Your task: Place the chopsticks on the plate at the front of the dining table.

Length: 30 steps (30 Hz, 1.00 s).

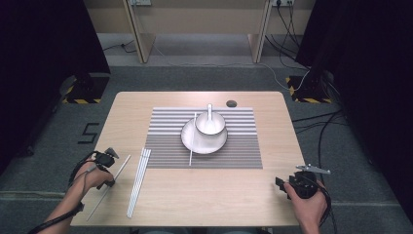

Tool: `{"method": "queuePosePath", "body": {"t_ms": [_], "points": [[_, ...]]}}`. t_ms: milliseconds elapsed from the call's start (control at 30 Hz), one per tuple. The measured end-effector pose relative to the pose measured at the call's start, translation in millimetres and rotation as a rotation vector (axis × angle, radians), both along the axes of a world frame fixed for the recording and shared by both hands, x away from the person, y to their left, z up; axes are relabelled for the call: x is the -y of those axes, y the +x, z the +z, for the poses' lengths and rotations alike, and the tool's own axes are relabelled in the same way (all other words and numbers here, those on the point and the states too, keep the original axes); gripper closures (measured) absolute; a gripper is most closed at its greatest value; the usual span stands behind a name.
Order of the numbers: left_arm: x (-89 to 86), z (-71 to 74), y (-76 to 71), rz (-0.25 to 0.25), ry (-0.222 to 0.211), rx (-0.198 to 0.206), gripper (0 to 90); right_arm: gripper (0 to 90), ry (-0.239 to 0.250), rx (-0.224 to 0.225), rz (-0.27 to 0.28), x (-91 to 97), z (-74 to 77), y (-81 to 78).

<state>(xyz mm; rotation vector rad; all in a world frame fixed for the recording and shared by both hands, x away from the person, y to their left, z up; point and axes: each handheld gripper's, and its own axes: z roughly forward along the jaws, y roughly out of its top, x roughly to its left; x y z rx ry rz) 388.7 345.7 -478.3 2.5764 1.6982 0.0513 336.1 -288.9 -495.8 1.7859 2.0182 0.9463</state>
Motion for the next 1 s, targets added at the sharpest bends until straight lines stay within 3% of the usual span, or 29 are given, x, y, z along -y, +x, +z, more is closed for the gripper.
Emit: {"method": "queuePosePath", "body": {"t_ms": [100, 267, 1000], "points": [[-2.8, -0.3, 2.6, 0.003, -0.018, -0.017, 79.2, 38.4, -0.002, 0.001, 0.002, -0.2, 0.1, 0.0], [-0.9, -0.2, 4.9, -0.004, -0.005, -0.035, 79.6, 38.3, 0.0, 0.003, 0.002, 0.0, 0.8, -0.5], [-4.0, -0.6, 3.2, 0.083, -0.015, -0.013, 84.7, 38.1, -0.002, 0.008, 0.006, -1.0, 1.8, -1.0]]}}
